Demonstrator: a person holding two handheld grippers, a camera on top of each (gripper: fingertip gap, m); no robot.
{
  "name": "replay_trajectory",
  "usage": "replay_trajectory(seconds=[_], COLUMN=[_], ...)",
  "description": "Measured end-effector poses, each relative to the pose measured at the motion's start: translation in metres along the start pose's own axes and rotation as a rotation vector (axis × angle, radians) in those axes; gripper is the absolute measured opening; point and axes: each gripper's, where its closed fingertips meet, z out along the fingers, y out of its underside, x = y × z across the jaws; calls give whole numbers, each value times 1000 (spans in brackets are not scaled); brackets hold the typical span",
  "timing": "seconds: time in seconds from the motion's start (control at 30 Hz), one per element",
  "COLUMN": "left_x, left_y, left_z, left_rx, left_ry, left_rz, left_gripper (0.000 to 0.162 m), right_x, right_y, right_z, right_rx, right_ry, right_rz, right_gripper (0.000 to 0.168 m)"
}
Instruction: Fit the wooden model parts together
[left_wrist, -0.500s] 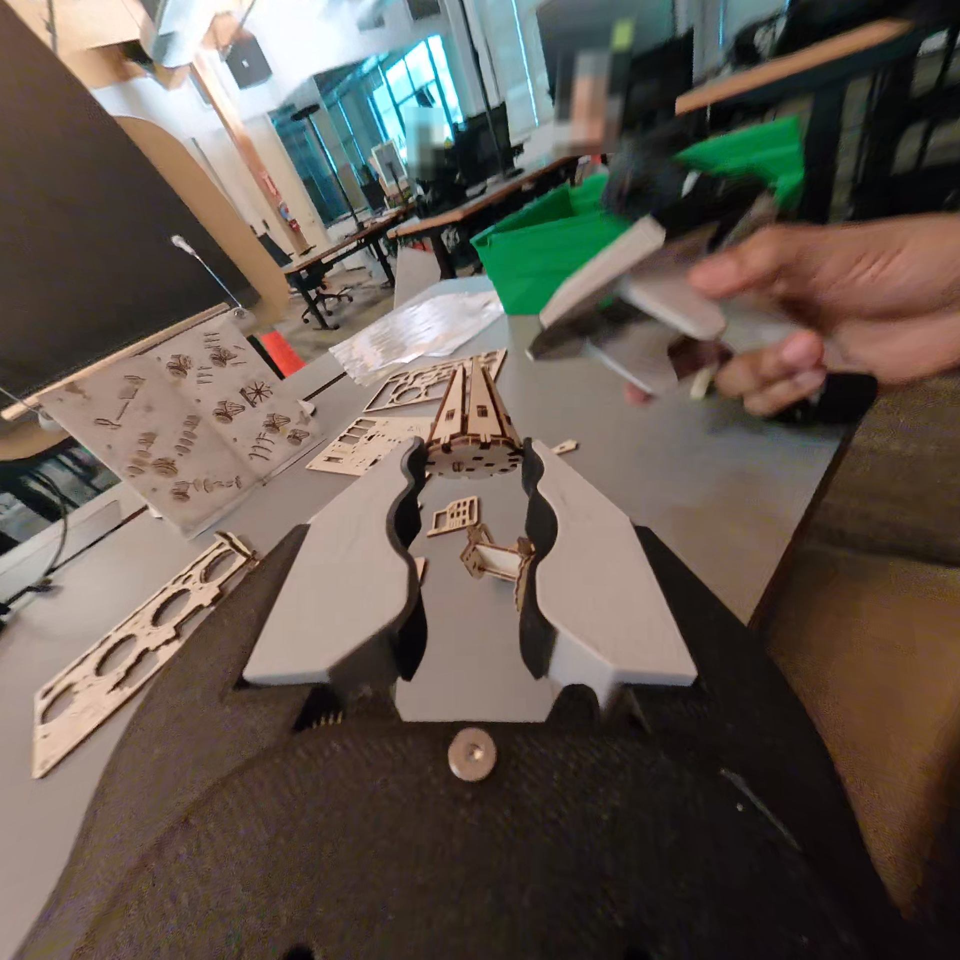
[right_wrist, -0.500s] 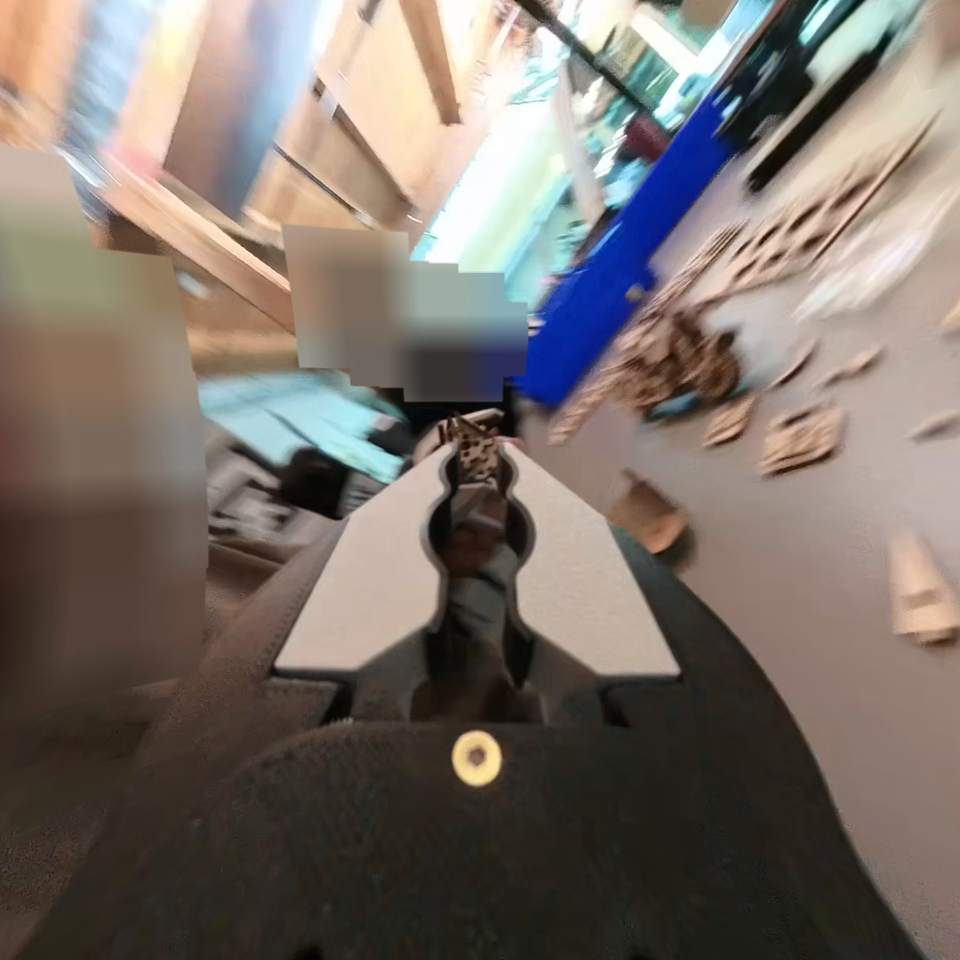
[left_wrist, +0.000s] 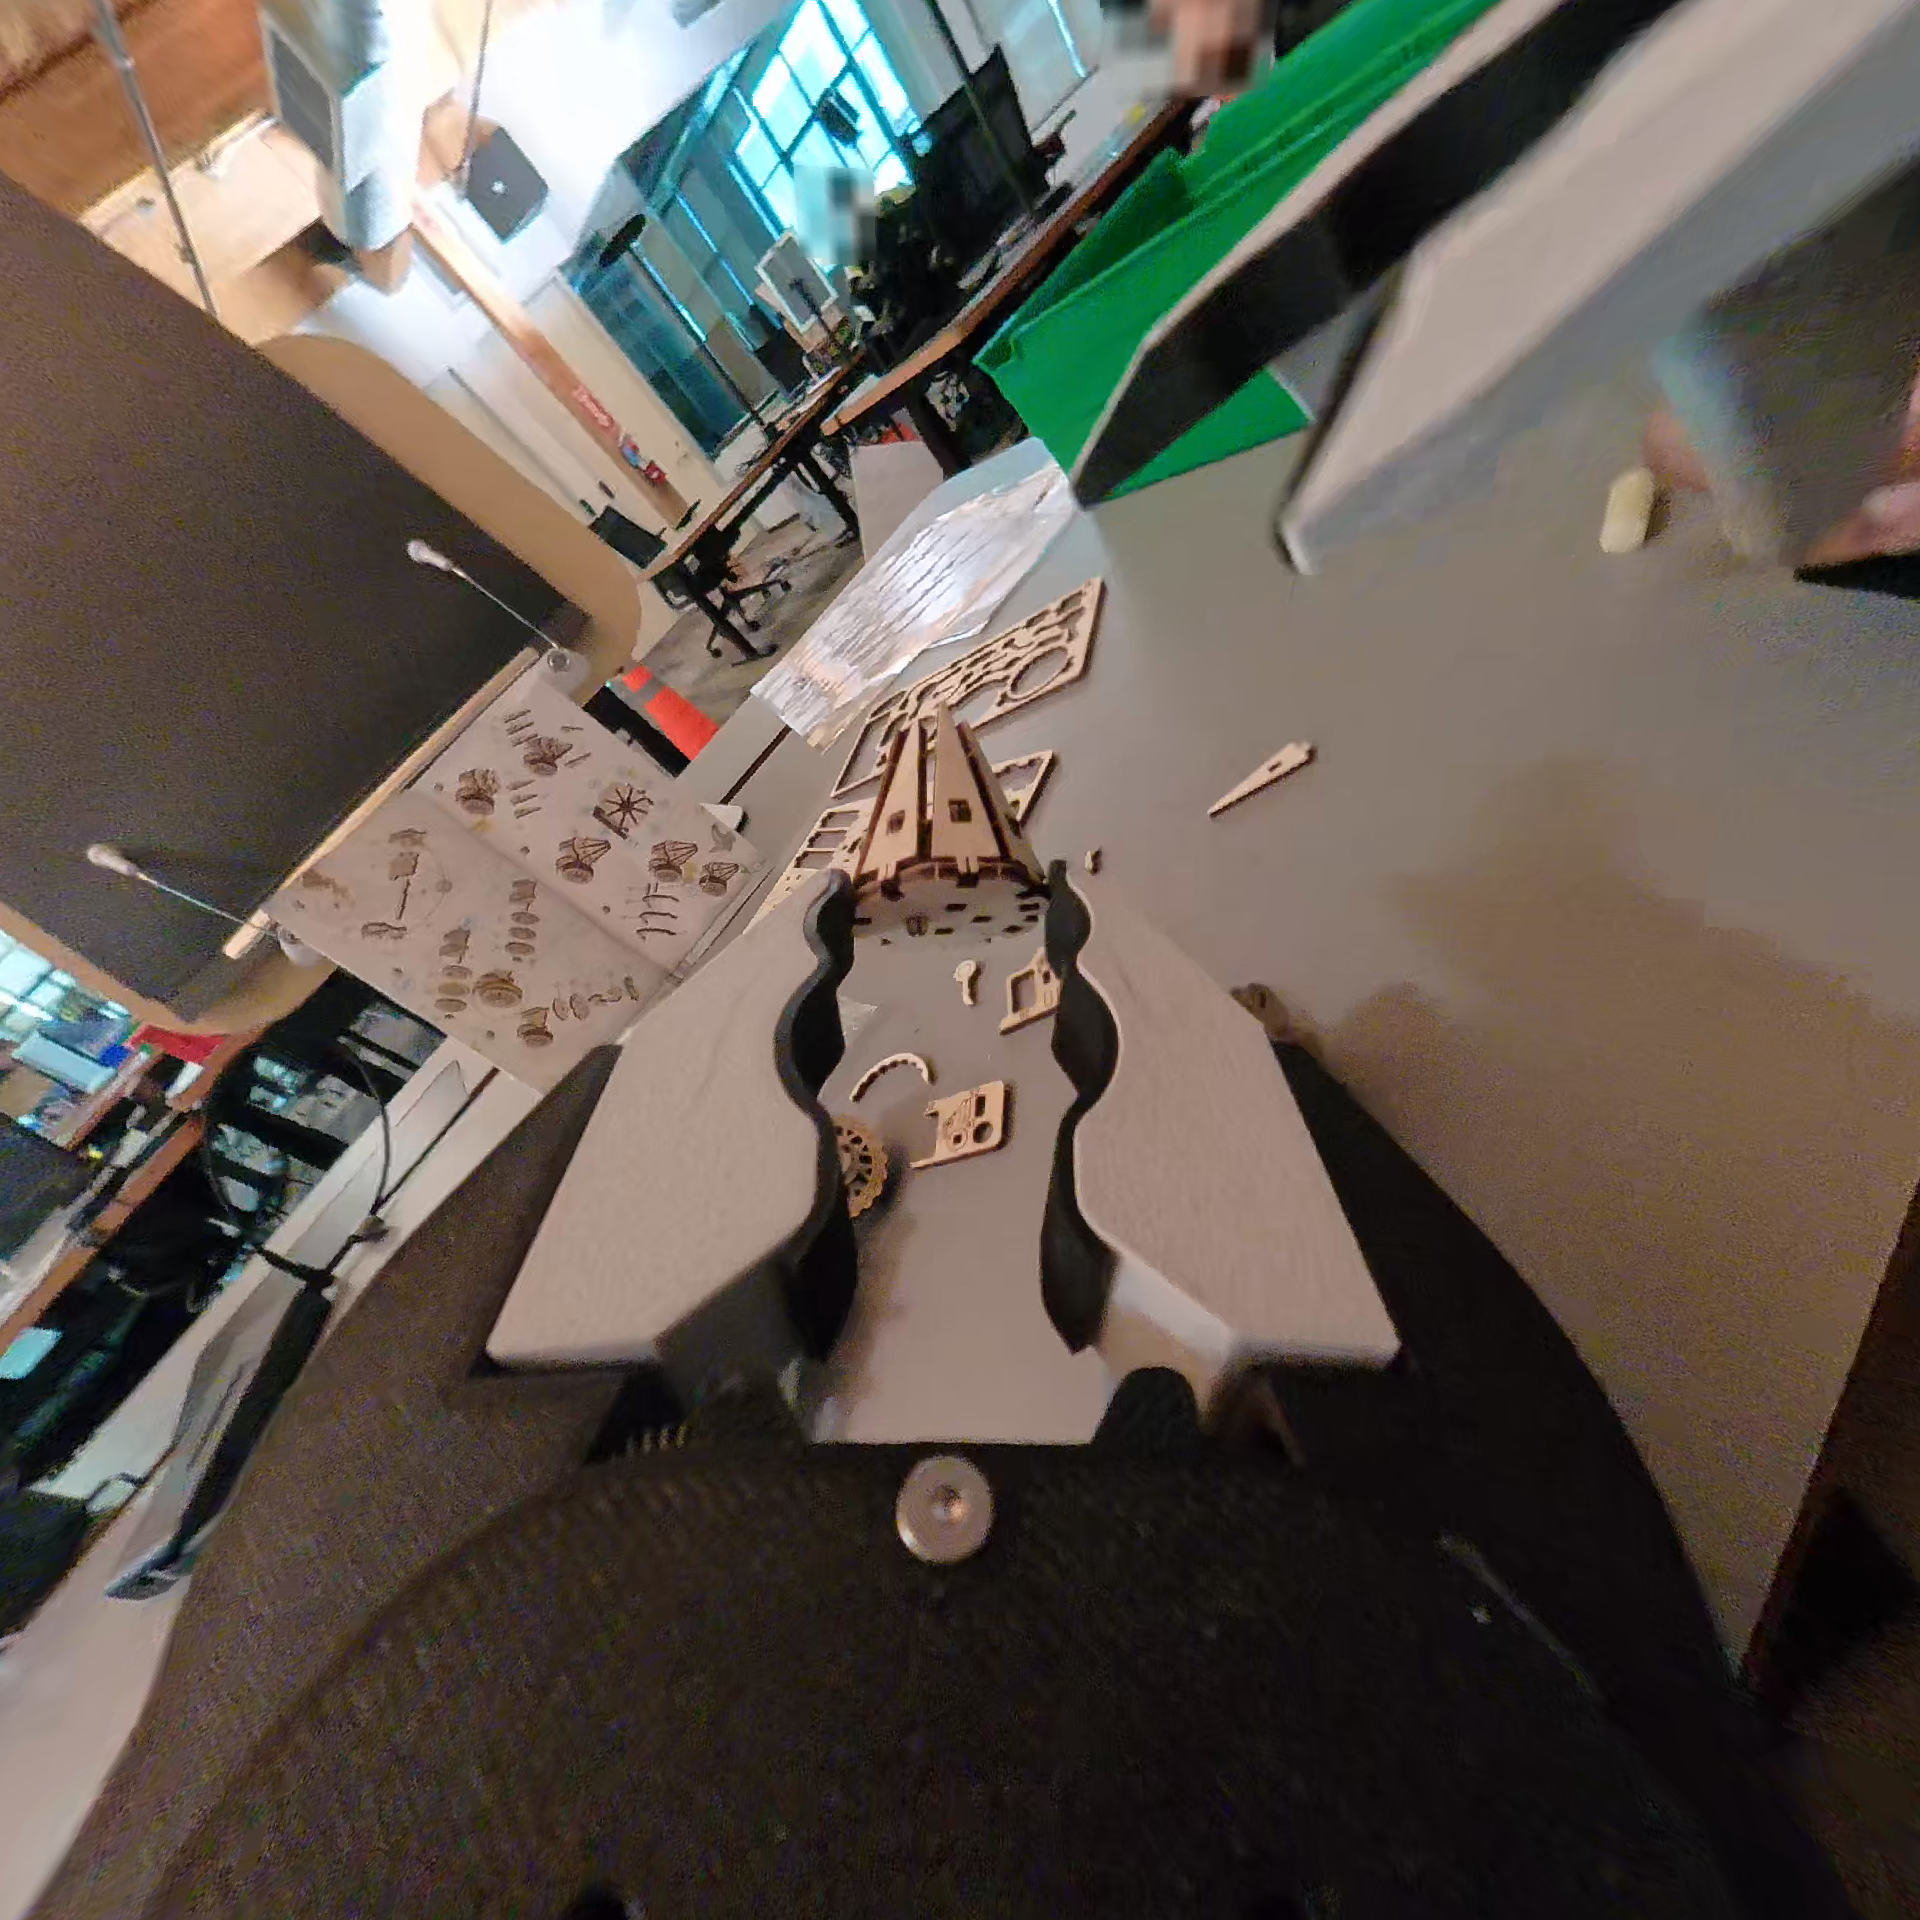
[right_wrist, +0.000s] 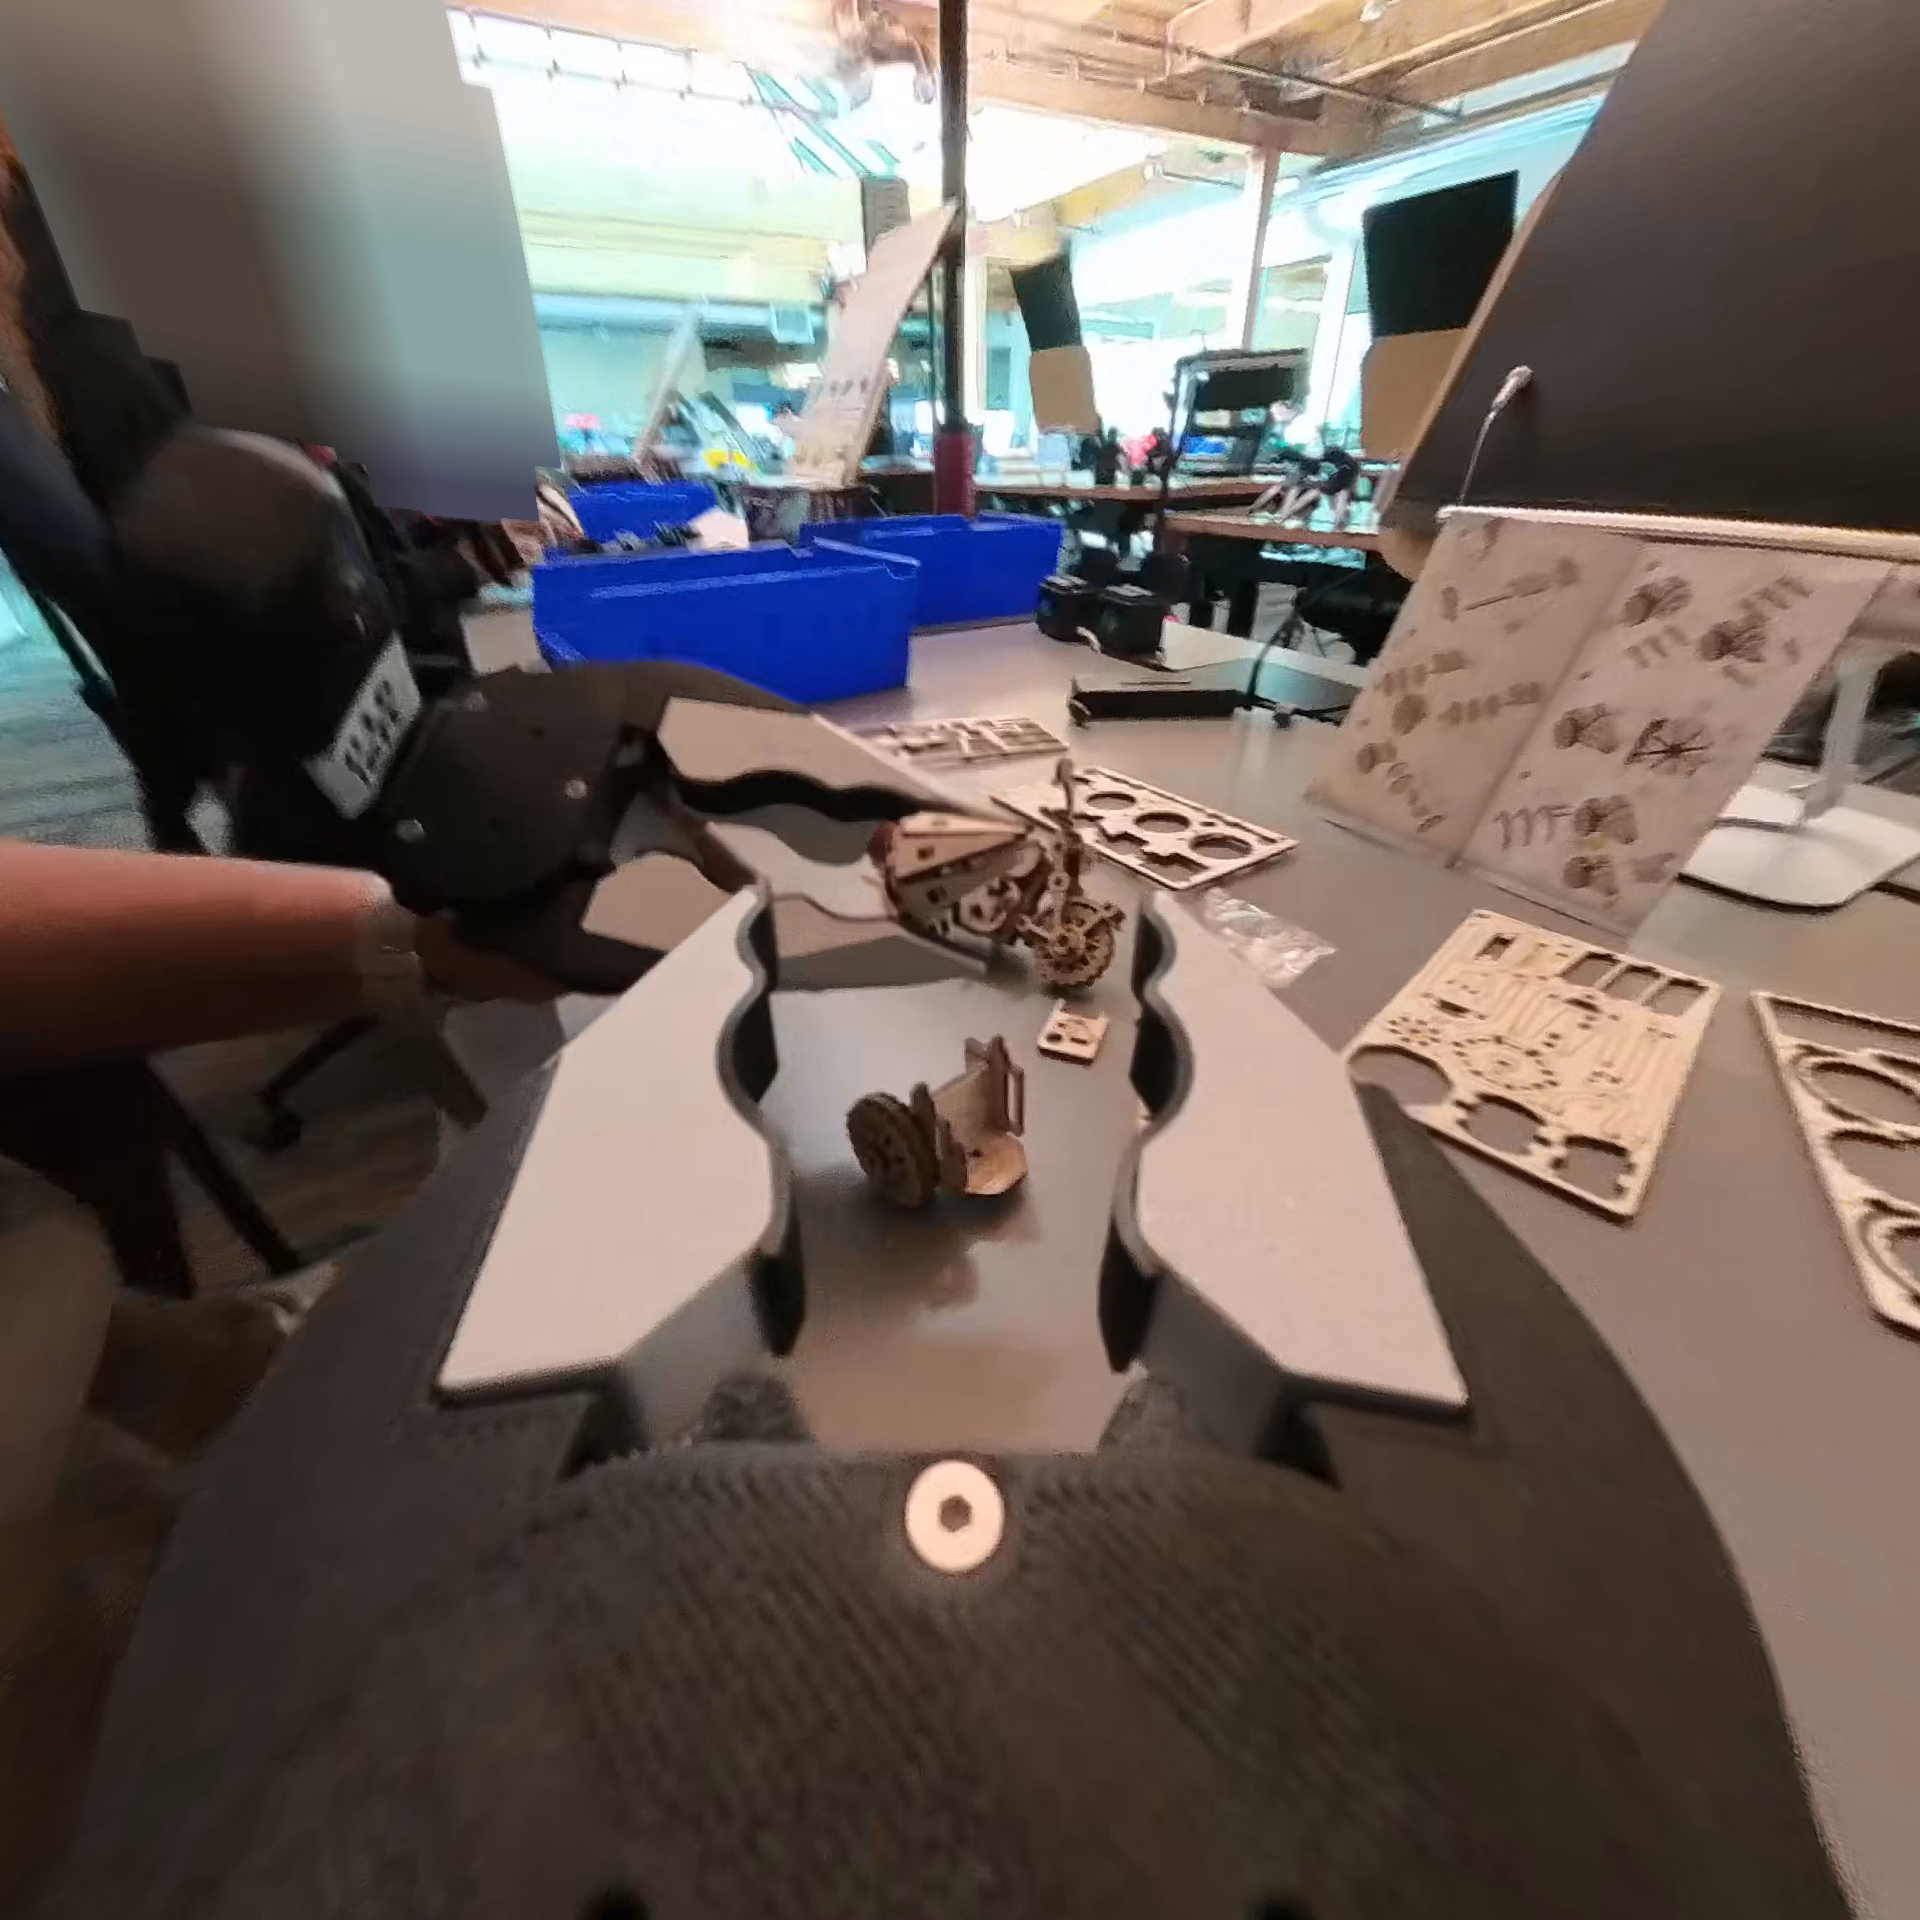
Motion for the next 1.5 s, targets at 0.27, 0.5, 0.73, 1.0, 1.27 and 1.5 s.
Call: replay_trajectory(seconds=[0.27, 0.5, 0.73, 1.0, 1.27, 1.5], left_x=[27, 27, 33, 33, 37, 34], left_y=[6, 15, 9, 8, 10, 13], left_z=[5, 12, 13, 15, 16, 20], left_rx=[45, 38, 65, 74, 62, 30], left_ry=[195, 217, 238, 249, 231, 194], left_rz=[90, 76, 87, 74, 129, 144], left_gripper=[36, 36, 36, 36, 36, 36], right_x=[3, 19, 14, 16, 15, 17], right_y=[21, 29, 21, 32, 39, 43], right_z=[1, 2, 9, 11, 15, 17], right_rx=[-101, -131, -77, -157, -200, -224], right_ry=[-76, -105, -175, -187, -144, -102], right_rz=[-146, 15, 140, 92, 27, -31], right_gripper=[42, 34, 30, 22, 16, 14])
